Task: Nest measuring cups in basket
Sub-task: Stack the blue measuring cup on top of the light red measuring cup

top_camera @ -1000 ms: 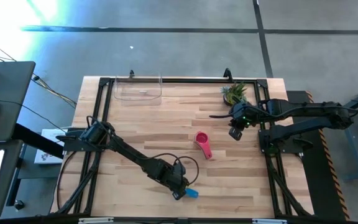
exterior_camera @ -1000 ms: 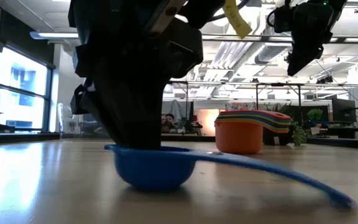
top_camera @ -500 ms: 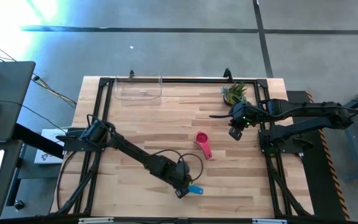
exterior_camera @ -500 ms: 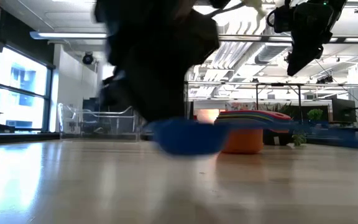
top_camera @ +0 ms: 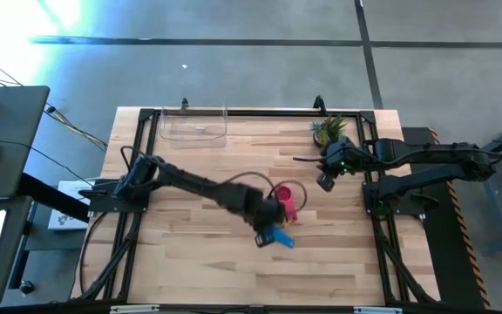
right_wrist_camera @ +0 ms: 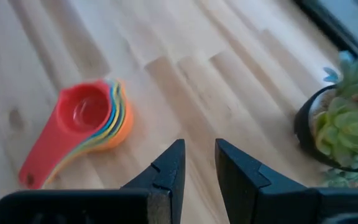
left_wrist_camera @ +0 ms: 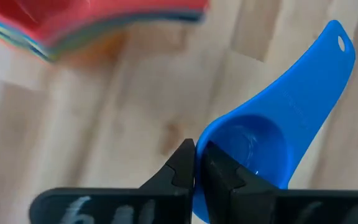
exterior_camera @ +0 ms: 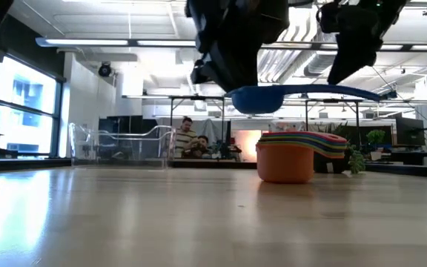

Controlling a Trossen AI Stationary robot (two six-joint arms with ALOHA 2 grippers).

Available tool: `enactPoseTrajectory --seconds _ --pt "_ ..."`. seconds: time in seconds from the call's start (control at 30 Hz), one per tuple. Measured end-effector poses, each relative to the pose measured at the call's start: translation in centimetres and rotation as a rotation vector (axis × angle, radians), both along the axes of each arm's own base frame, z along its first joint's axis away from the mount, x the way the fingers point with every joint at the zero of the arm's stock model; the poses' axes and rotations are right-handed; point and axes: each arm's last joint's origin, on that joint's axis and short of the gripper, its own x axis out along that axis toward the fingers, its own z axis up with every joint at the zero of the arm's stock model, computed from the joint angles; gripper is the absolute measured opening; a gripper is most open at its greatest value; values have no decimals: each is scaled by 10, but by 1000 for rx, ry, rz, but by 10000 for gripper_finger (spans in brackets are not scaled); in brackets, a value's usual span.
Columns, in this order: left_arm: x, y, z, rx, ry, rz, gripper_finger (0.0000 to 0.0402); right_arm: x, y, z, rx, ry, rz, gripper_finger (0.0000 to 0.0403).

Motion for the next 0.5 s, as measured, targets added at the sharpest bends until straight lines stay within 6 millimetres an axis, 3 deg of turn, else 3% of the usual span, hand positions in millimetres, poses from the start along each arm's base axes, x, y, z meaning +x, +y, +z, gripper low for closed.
enactPoseTrajectory --seconds 0.23,0.5 --pt "10 54 23 110 -12 -182 6 0 -8 13 39 -57 -115 80" --pt "14 110 44 231 -38 -364 6 -4 -16 43 41 -132 -203 80"
